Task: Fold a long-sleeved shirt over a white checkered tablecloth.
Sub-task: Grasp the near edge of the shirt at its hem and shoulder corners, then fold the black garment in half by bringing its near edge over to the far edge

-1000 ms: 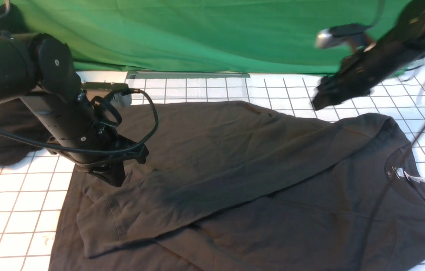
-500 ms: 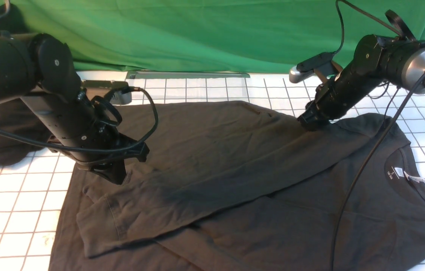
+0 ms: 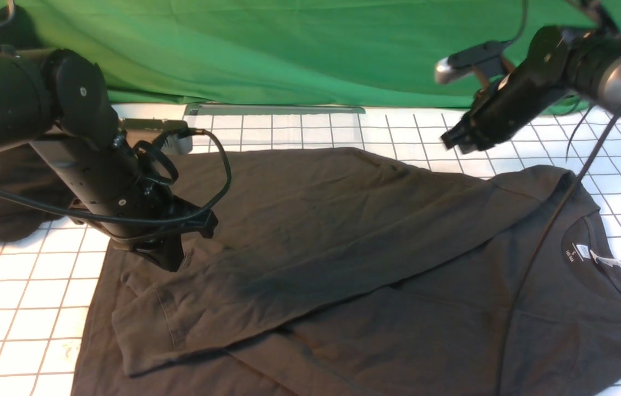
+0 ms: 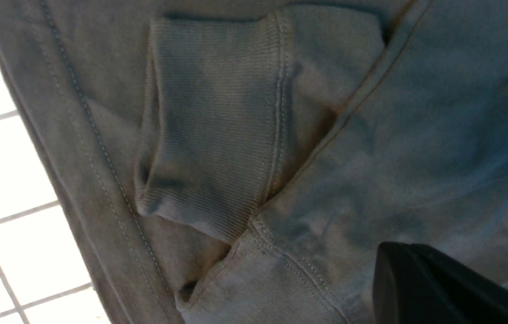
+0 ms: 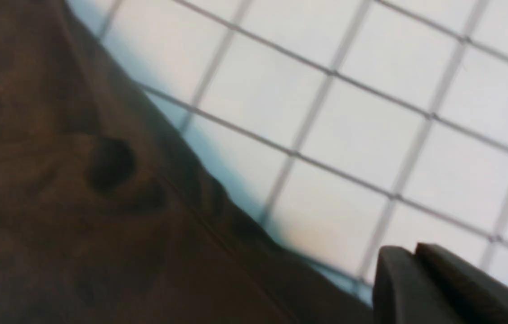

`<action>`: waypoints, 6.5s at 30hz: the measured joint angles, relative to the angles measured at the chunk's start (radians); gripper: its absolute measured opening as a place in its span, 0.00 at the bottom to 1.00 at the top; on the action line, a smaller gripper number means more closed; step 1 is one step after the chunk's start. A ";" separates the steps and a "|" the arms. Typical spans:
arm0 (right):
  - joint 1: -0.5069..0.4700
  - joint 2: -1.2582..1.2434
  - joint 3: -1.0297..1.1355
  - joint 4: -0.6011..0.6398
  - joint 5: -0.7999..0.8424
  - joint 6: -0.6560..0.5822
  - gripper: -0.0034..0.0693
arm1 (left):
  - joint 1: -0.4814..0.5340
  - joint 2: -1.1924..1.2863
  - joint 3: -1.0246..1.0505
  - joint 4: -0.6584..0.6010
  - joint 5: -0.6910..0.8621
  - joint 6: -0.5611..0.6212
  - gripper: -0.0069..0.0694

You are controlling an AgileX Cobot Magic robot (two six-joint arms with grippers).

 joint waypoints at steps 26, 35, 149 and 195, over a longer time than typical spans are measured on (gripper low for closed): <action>-0.010 0.085 -0.087 -0.067 0.294 -0.265 0.49 | 0.000 0.000 0.000 0.001 -0.018 0.000 0.09; -0.010 0.086 -0.099 -0.076 0.248 -0.242 0.09 | 0.000 0.000 0.000 0.001 -0.017 0.000 0.09; 0.739 -1.016 1.277 -0.223 0.201 0.255 0.08 | 0.000 -0.718 0.503 0.068 0.283 -0.231 0.11; 0.255 -0.061 0.015 -0.304 0.042 0.030 0.63 | 0.231 0.562 -0.878 0.223 0.139 -0.204 0.54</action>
